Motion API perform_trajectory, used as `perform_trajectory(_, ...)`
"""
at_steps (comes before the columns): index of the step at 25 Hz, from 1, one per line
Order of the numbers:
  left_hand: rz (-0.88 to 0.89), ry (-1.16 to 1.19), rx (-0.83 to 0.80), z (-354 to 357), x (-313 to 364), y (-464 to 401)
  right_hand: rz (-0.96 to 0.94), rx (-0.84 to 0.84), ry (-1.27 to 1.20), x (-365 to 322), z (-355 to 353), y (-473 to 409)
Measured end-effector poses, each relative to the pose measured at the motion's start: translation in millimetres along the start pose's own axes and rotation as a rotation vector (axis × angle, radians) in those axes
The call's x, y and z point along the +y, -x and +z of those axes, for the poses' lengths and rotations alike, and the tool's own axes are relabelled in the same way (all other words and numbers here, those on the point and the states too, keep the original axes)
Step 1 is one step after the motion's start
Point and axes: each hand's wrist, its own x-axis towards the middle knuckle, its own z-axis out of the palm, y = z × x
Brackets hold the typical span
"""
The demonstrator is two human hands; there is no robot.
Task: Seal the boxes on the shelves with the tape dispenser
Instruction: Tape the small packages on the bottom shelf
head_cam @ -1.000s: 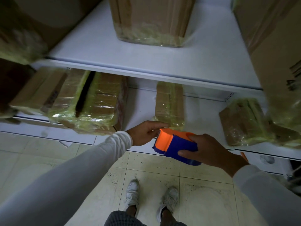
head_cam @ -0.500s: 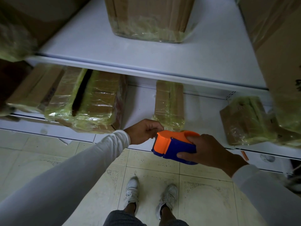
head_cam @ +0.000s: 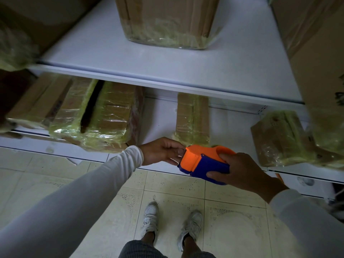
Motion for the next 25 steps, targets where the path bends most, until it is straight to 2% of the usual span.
perform_trajectory(9,0.009,-0.026,0.008,-4,0,4,-0.005,-0.028,-0.025,-3,5,-2)
perform_trajectory(18,0.121,-0.081,0.044,4,-1,-2,0.006,-0.033,-0.059,-3,6,-5)
perform_trajectory(20,0.181,0.032,0.143,-6,1,4,0.027,-0.063,-0.087,6,2,1)
perform_trajectory(22,0.171,0.213,0.372,-36,-1,23,0.083,-0.090,-0.104,22,-8,20)
perform_trajectory(23,0.146,0.228,0.455,-50,-4,31,0.117,-0.086,-0.100,30,-14,30)
perform_trajectory(25,0.099,0.138,0.403,-51,-6,37,0.140,-0.063,-0.084,38,-19,38)
